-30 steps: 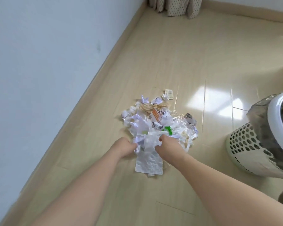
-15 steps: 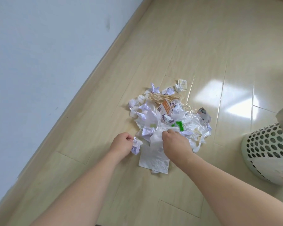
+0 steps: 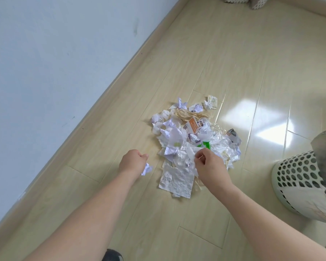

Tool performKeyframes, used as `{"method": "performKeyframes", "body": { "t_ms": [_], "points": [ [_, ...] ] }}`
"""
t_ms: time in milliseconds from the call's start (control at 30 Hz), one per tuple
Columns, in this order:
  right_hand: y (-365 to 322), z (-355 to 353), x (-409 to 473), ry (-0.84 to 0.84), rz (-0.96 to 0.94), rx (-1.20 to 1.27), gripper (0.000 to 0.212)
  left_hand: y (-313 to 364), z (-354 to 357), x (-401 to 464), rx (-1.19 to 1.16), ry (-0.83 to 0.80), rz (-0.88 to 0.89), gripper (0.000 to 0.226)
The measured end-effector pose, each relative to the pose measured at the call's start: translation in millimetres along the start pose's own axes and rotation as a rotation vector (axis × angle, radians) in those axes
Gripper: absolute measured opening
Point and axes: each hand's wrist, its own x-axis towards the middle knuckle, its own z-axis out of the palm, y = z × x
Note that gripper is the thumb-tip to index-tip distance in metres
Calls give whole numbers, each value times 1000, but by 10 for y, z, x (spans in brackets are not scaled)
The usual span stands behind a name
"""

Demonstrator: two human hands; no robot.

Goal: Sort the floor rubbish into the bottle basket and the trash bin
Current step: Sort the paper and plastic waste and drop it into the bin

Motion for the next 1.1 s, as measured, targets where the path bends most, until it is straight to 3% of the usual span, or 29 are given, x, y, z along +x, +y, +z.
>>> {"method": "performKeyframes", "body": {
  "t_ms": [167, 300, 467, 667, 867, 933, 1033, 1100],
  "points": [
    [-71, -185, -205, 56, 159, 338, 11, 117, -105, -123, -134, -33, -24, 15],
    [19, -669, -462, 42, 143, 264, 13, 495, -91, -507, -198, -125, 36, 15],
    [397, -1527, -867, 9, 220, 233, 11, 1298, 219, -1259, -99, -314, 269, 14],
    [1455, -2351, -1767, 310, 485, 423, 16, 2184, 1247, -2497, 33, -513, 516, 13],
    [2609, -2721, -2639, 623, 703, 422, 22, 2590, 2490, -3702, 246, -650, 768, 12],
    [2898, -2695, -2797, 613, 771, 346, 21, 2588, 2815, -3932, 397, -652, 870, 13],
    [3191, -2576, -2903, 442, 856, 249, 33, 2558, 3167, -4078, 573, -619, 964, 19],
    [3290, -2499, -2941, 428, 863, 219, 42, 2527, 3325, -4084, 629, -603, 997, 22]
  ]
}}
